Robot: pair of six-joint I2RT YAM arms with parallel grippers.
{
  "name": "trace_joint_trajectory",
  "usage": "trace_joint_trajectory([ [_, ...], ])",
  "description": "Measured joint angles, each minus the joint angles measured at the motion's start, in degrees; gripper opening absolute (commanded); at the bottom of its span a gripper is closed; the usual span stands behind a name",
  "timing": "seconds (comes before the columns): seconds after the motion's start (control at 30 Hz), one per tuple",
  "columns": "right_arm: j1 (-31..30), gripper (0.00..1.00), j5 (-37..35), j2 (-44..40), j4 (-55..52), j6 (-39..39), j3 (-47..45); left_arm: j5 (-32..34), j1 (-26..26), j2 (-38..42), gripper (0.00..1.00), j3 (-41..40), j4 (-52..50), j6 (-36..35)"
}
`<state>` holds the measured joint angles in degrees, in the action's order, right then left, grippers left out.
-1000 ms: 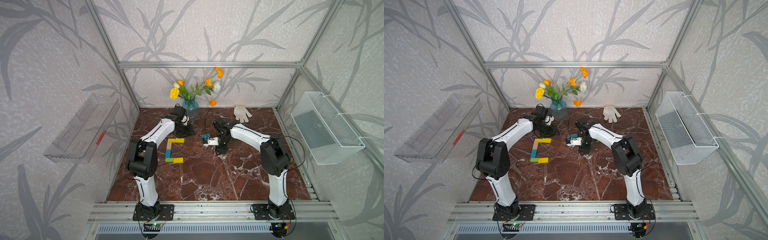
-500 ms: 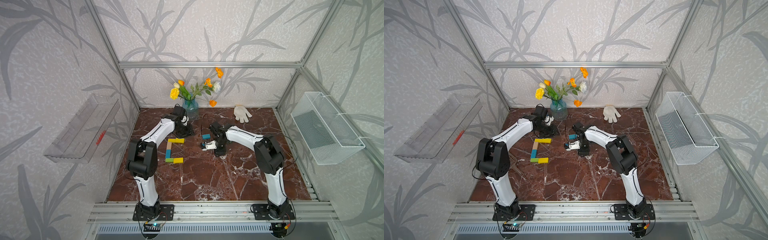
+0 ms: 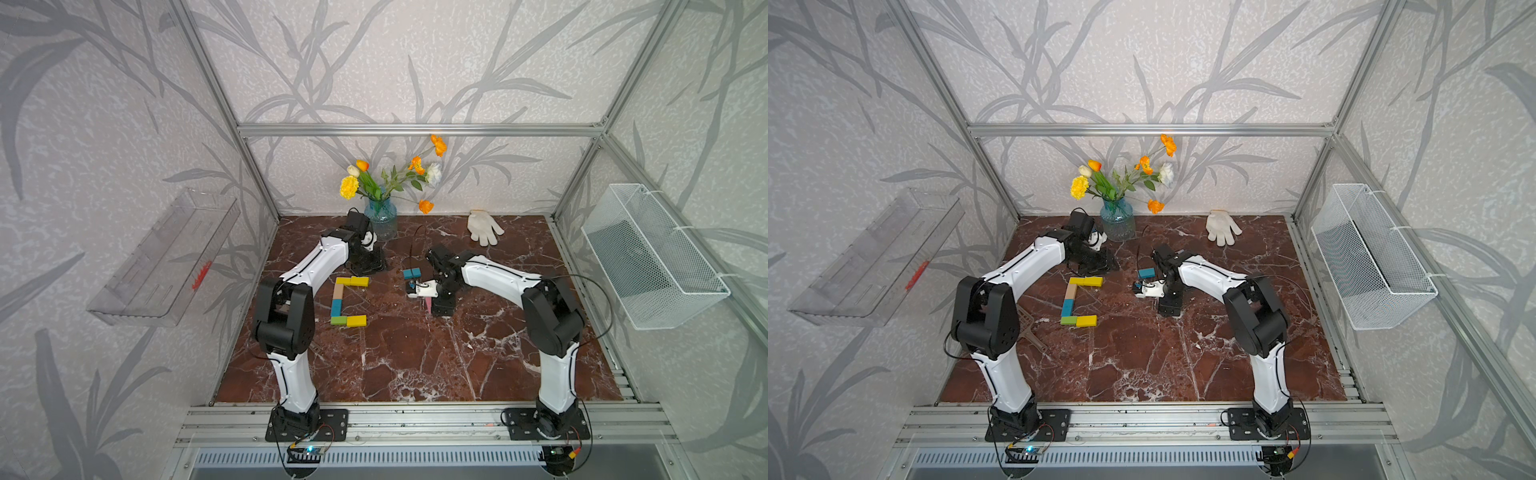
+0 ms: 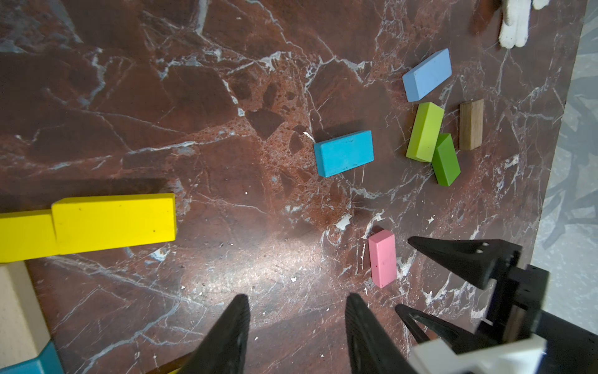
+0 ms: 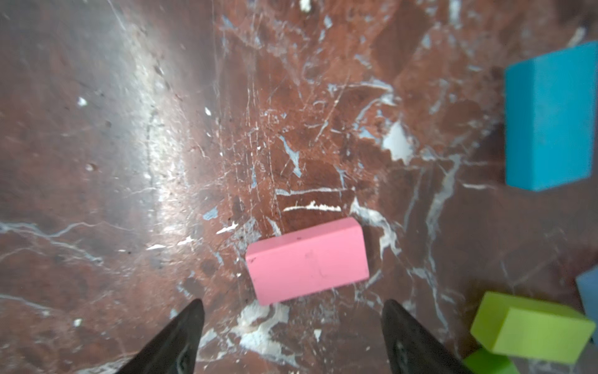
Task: Assemble the letter c with building blocks
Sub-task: Place the building block at the center of the board, then pick up the building block from the center of the board.
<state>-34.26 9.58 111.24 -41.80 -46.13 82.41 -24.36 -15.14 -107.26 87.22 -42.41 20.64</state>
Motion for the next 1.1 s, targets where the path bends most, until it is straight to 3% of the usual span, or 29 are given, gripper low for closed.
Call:
trace_joint_trajectory([
  [0.23,7.8,0.76,3.91,-11.58,6.21,19.71,-7.1,-0.98,-0.11,0.0,0.49,-0.07,0.66,-0.02],
  [0.5,12.04,0.73,0.55,-9.03,5.01,38.95,-6.56,-2.43,-0.74,0.0,0.49,-0.76,2.32,-0.04],
  [0.6,12.26,0.7,-2.05,-5.88,3.74,42.84,-4.63,-2.82,-1.09,0.0,0.49,-0.85,2.58,-0.04],
  [0.7,12.46,0.6,-4.57,-3.19,2.69,45.16,-2.25,-3.02,-1.33,0.0,0.49,-0.85,2.71,-0.04],
  [1.1,14.62,0.6,-8.02,5.25,1.01,46.05,7.34,-4.31,-1.38,0.0,0.49,-0.87,3.54,0.04],
])
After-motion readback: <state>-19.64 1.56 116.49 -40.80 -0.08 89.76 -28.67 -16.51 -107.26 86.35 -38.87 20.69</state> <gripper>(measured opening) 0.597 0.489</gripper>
